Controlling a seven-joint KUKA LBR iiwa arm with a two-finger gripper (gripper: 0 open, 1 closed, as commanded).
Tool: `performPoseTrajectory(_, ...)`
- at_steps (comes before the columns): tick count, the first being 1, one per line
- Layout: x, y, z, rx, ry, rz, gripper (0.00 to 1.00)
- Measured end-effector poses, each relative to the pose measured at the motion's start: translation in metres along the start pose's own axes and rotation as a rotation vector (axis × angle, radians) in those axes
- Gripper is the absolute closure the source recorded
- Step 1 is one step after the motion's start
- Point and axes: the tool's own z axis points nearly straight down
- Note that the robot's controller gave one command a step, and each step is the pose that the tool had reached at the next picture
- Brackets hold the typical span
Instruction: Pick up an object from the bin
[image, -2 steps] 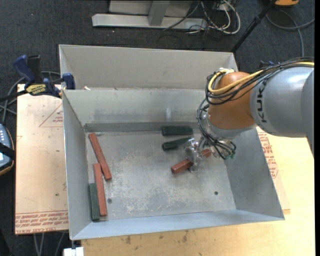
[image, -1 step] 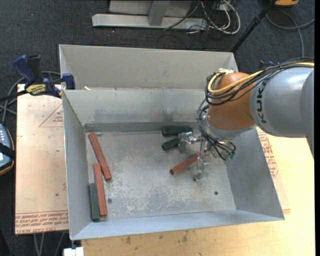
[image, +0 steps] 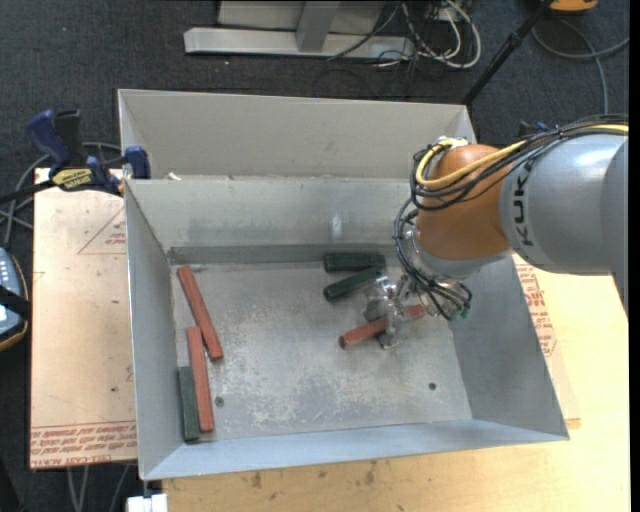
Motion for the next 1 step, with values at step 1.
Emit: performPoseTrajectory(1, 0.0152, -0.0122, -0.1595, 0.005, -0.006, -0.429, 1.0)
